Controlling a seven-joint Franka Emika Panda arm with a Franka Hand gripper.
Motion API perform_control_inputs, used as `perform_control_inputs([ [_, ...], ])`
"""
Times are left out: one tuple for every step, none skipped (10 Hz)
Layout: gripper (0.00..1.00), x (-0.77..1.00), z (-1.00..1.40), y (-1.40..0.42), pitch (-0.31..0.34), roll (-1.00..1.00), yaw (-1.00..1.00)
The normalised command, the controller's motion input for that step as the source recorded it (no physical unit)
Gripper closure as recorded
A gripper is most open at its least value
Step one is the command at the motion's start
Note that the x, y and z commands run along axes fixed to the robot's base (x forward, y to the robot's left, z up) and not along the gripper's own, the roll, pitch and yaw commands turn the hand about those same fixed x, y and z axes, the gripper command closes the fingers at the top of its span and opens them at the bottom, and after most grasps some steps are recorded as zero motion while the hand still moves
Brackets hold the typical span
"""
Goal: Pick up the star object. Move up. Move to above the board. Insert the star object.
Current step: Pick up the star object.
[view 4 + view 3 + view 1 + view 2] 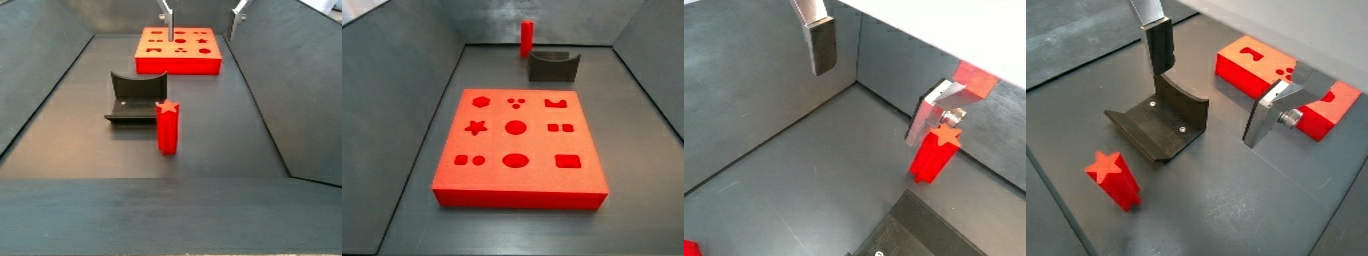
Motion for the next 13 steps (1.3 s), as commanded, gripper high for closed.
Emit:
perform_control_inputs([
  [0.0, -0.16, -0.03, 0.07, -0.076, 0.0, 0.0],
  [0.0, 0.18, -0.4, 0.45, -0.024, 0.0, 0.01],
  [0.0, 0.67, -0.4, 0.66, 0.0, 0.0, 0.0],
  [0.0, 0.72, -0.35, 0.67, 0.0, -0.02, 0.0],
  [0.0, 0.71, -0.34, 0.63, 0.0, -0.03, 0.0],
  [0.0, 0.73, -0.26, 0.67, 0.0, -0.05, 0.0],
  [0.0, 0.69, -0.19, 0.6, 0.0, -0.05, 0.0],
  [0.0, 0.55, -0.36, 0.41, -0.039, -0.03, -0.08],
  [0.0, 0.29, -0.76, 0.12, -0.17, 0.0, -0.12],
  [0.0, 0.32, -0.81, 0.08, -0.149, 0.0, -0.12],
  [0.0, 0.19, -0.85, 0.02, -0.136, 0.07, -0.13],
  [0.0, 0.0, -0.85, 0.09, -0.139, 0.13, 0.0],
  [0.0, -0.11, -0.78, 0.09, -0.154, 0.2, 0.0],
])
